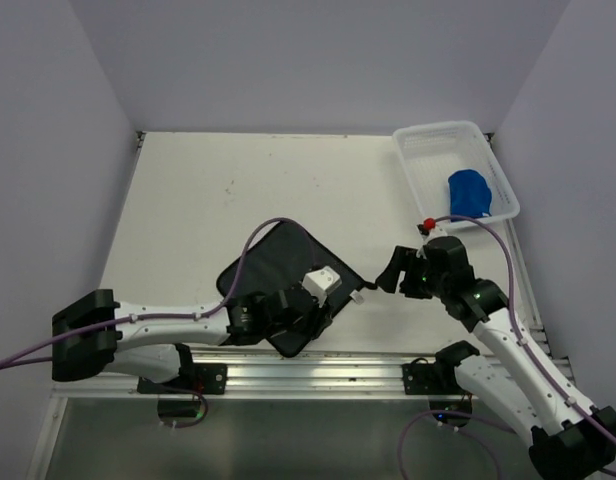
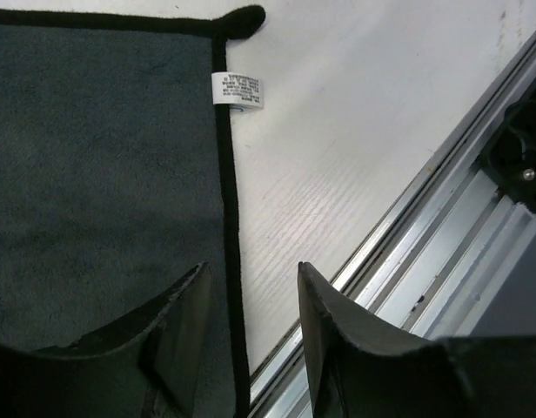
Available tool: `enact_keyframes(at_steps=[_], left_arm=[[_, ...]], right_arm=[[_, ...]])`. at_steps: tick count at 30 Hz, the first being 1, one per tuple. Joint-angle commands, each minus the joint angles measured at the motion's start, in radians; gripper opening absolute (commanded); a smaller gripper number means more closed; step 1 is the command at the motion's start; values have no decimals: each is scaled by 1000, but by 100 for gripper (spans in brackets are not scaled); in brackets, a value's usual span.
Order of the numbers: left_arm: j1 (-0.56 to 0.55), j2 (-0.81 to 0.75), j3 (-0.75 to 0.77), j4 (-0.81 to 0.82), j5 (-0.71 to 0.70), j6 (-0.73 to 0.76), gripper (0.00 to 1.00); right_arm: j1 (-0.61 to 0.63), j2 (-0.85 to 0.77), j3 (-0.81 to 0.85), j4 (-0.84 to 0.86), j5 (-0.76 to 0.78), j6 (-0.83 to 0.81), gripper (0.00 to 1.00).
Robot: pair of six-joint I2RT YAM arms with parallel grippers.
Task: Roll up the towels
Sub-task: Move the towel to the center of the board, then fold the towel
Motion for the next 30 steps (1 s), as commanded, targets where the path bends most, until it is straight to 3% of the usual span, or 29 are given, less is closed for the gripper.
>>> enact_keyframes(at_steps=[1, 4, 8, 16, 30], left_arm=[[-27, -102, -36, 80, -101, -62, 49], [-67, -96, -28, 26, -136, -75, 51], [-185, -44, -10, -110, -314, -178, 51], [-274, 53, -2, -293, -448, -373, 50], [-277, 62, -35, -295, -417, -388, 50]], right_arm=[[5, -23, -25, 30, 96, 53, 71], [5, 24, -50, 46, 111, 90, 65], [3, 122, -64, 101, 106, 122, 58], [5, 352, -36, 240, 73, 93, 59], [5, 541, -30, 394, 45, -6, 62]])
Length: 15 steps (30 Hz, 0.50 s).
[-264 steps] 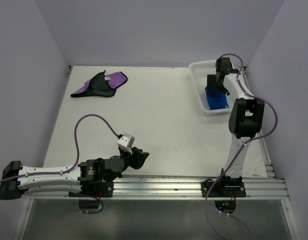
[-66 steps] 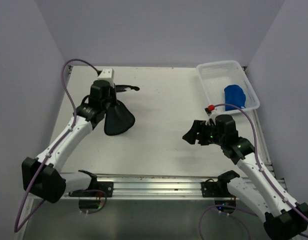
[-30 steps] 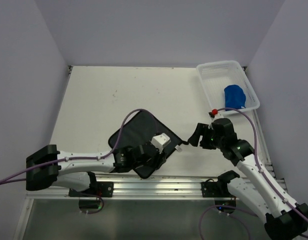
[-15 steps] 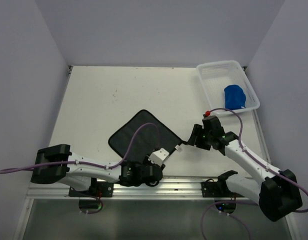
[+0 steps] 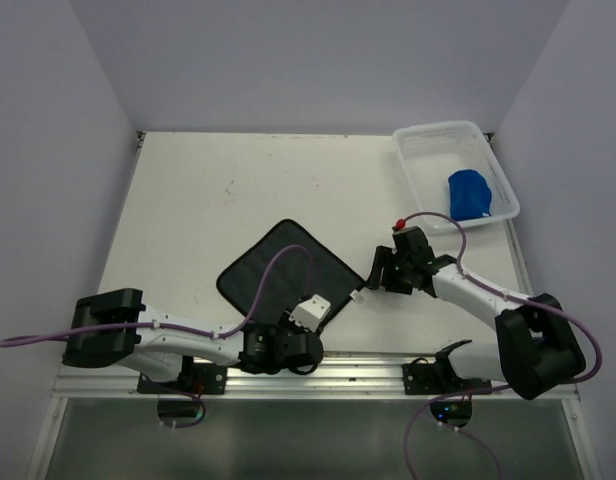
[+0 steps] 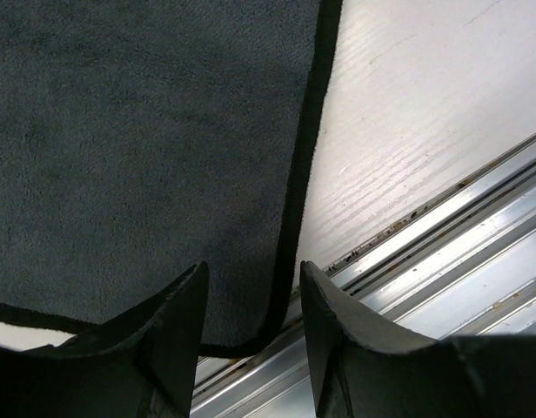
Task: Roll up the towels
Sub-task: Fold the towel
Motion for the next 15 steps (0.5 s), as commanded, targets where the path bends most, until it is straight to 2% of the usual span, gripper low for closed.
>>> enact_keyframes(at_steps=[1, 3, 7, 12, 15], left_arm=[[-10, 1, -11, 11, -10, -38, 50], [-10, -4, -10, 13, -9, -38, 50], [-10, -13, -8, 11, -7, -41, 49], [-10, -73, -34, -21, -17, -81, 49], [-10, -125, -60, -7, -12, -95, 49]], right_arm=[[4, 15, 31, 74, -6, -40, 62], [4, 26, 33, 77, -3, -54, 61], [4, 41, 27, 93, -21, -65, 49], [4, 48, -7, 145, -56, -63, 40], [4, 71, -15, 165, -61, -71, 28]])
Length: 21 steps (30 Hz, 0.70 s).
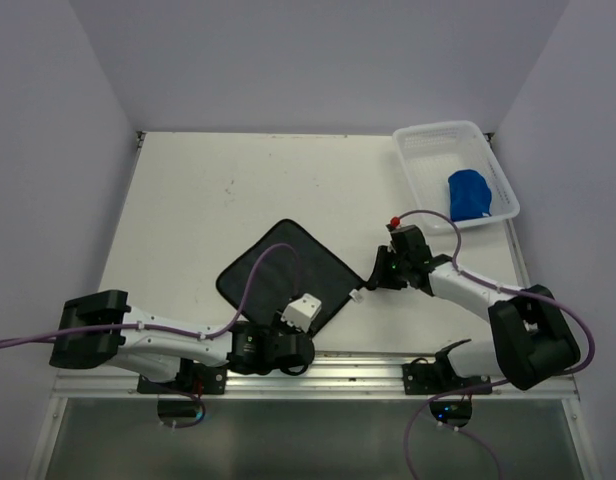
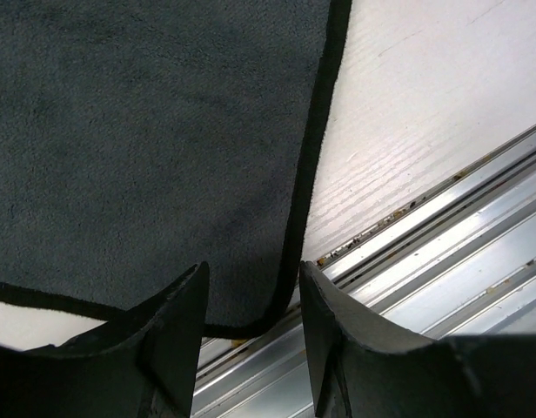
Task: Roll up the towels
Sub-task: Fold the towel
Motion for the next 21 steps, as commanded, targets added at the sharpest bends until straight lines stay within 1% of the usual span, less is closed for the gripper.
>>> enact_keyframes(at_steps=[1, 5, 7, 8, 12, 16, 17, 21], left_arm=[[-6, -74, -30, 7, -20, -55, 49], [-6, -97, -45, 24, -19, -67, 49], [-6, -95, -45, 27, -13, -67, 49], [-6, -94, -45, 28, -11, -65, 49], [-6, -78, -50, 59, 4, -23, 50], [-6, -49, -62, 113, 36, 19, 50], [-6, -36, -61, 123, 43, 28, 51], [-6, 15, -48, 198, 79, 112, 51]], right_arm=[[4, 35, -8, 64, -23, -17, 25], [4, 27, -3, 44, -21, -13, 12], [4, 13, 0, 19, -3, -23, 3], [4, -6, 1, 5, 5, -24, 0], [4, -68, 24, -87, 65, -32, 0], [2, -131, 64, -222, 118, -27, 0], [2, -143, 69, -236, 143, -26, 0], [2, -169, 81, -278, 145, -21, 0]])
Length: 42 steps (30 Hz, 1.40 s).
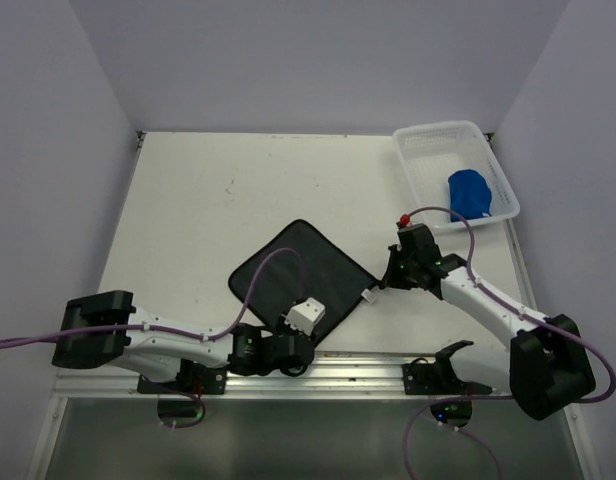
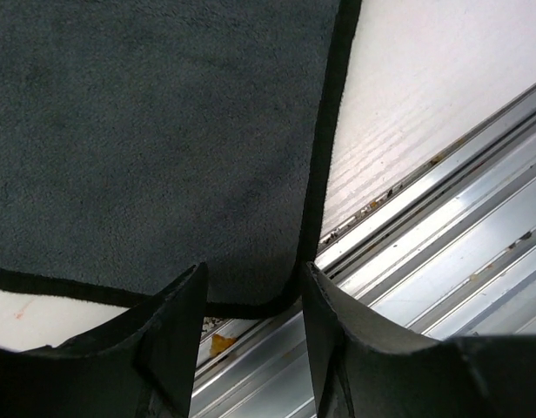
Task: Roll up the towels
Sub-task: Fold the towel
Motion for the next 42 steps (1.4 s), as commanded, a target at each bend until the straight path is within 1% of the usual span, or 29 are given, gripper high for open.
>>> enact_keyframes(at_steps=[1, 5, 7, 16, 19, 21, 23, 26, 32, 36, 40, 42], left_arm=[[-6, 43, 8, 109, 31, 97, 50], [-12, 123, 61, 92, 31, 146, 50], [-16, 134, 79, 83, 17, 154, 49], [-29, 213, 119, 49, -23, 157, 49], [-44, 239, 143, 16, -56, 133, 46], [-53, 261, 171, -27, -81, 116, 34], [-68, 276, 192, -40, -76, 128, 17], [-94, 276, 208, -37, -73, 156, 6], [-107, 256, 229, -40, -56, 173, 6], [-107, 213, 223, -15, -5, 185, 7], [-107, 122, 183, 93, 100, 202, 8], [-107, 85, 148, 167, 152, 194, 9]], right_arm=[[1, -22, 39, -76, 41, -7, 0], [-2, -2, 39, -76, 49, -8, 0], [-4, 4, 36, -72, 49, -8, 0], [-24, 27, 44, -81, 58, -17, 0], [-33, 25, 54, -93, 60, -20, 0], [-39, 18, 64, -102, 63, -22, 0], [-48, 11, 71, -122, 66, -27, 0], [-60, -10, 79, -145, 66, -31, 0], [-71, -50, 100, -204, 86, -34, 0], [-80, -74, 145, -265, 92, -43, 0], [-79, -97, 200, -355, 99, -63, 0], [-80, -117, 222, -368, 92, -71, 0]])
